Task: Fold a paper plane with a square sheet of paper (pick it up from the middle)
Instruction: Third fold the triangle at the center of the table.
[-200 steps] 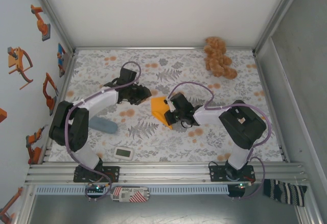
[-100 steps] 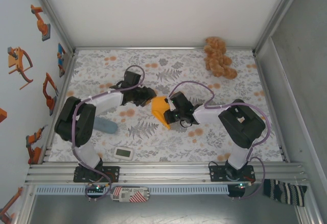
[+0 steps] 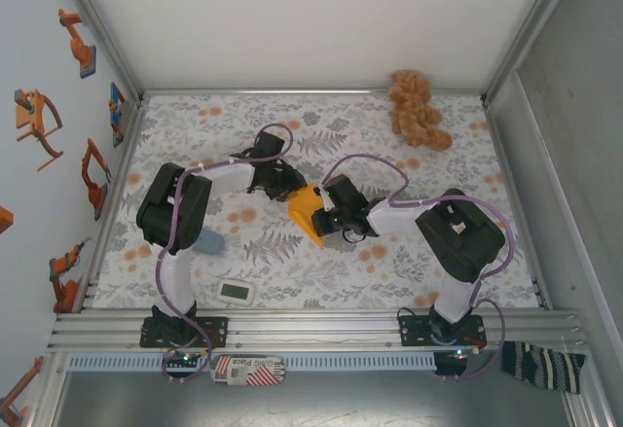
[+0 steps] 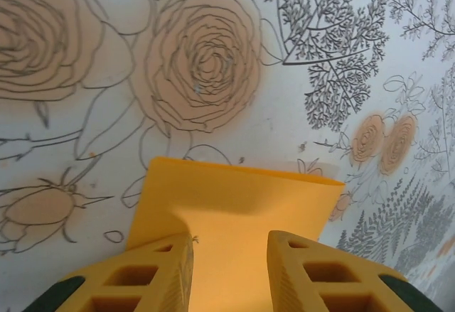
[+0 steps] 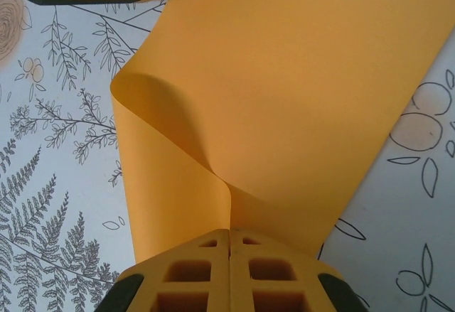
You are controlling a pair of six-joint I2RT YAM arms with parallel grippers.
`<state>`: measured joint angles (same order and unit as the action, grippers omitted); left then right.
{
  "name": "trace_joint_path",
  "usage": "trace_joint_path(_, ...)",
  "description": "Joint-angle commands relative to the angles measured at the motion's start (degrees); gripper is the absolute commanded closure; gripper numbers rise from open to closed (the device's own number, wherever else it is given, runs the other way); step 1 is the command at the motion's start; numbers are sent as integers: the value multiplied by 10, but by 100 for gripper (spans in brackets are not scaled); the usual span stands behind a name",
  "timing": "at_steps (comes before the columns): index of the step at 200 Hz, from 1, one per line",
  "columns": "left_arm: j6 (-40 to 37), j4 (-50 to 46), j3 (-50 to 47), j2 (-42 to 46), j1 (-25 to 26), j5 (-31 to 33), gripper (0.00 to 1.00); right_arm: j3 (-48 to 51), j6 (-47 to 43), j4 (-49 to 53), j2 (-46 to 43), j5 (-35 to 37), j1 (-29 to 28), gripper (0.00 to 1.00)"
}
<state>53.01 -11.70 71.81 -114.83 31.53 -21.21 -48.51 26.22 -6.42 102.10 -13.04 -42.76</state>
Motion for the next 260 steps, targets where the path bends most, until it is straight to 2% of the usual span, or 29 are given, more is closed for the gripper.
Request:
trace_joint_path(1, -22, -40, 13, -17, 5, -5, 67, -16, 9, 4, 6, -4, 4, 100)
trace_joint_path(106, -38, -68, 21, -37, 8, -4, 70, -29, 1, 10, 11, -13, 8, 100)
trace_joint_path(184, -38, -69, 21, -32, 9, -3, 69, -16, 15, 11, 10, -48, 7, 100)
trace_joint_path(260, -39, -69, 21, -32, 9, -4, 69, -21, 22, 34, 13, -36, 8, 100)
